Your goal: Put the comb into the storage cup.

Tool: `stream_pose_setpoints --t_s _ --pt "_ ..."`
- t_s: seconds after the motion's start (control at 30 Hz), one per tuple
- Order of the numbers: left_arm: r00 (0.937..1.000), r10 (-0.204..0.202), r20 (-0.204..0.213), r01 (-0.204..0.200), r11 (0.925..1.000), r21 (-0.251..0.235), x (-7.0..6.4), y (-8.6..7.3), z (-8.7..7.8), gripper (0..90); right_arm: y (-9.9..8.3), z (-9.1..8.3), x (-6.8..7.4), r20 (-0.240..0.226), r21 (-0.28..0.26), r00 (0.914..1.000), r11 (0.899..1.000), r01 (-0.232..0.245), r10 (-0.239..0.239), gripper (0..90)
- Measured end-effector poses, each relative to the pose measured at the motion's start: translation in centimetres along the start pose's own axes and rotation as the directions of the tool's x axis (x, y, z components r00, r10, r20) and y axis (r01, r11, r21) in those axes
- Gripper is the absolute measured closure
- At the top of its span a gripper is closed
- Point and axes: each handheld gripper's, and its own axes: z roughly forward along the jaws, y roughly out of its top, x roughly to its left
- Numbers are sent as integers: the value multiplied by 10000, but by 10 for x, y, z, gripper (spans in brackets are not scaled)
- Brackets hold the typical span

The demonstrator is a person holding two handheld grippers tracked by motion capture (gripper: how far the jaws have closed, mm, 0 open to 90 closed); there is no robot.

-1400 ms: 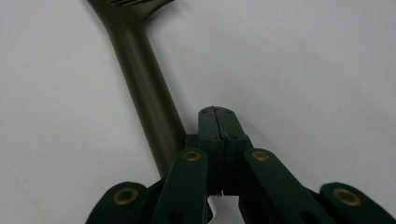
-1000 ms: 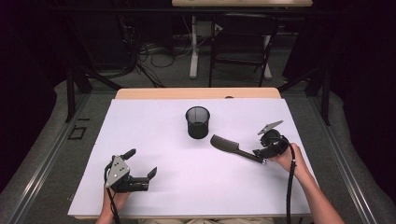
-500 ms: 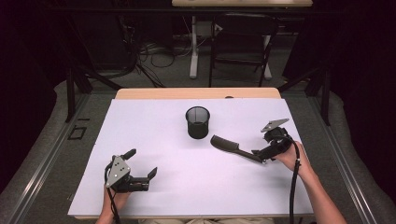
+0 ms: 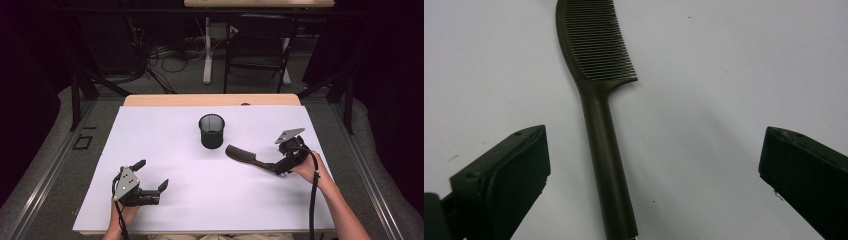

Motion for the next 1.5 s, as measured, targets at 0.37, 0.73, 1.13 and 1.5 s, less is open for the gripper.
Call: stream_pose_setpoints --t_s 0.37,0.73,1.13,1.5 --pt "10000 -5 12 5 10000 15 0 0 0 0 6 7 8 -337 242 9982 9985 495 -487 0" --pt "10000 8 8 -8 10000 17 -1 0 1 0 14 17 17 -680 505 9932 9939 976 -941 0" --pt "10000 9 16 -9 10000 25 -1 0 0 0 19 24 22 -896 753 9890 9893 1246 -1177 0" --pt "10000 -44 -15 44 10000 30 0 0 1 0 24 29 24 -990 1003 9848 9832 1527 -1428 45"
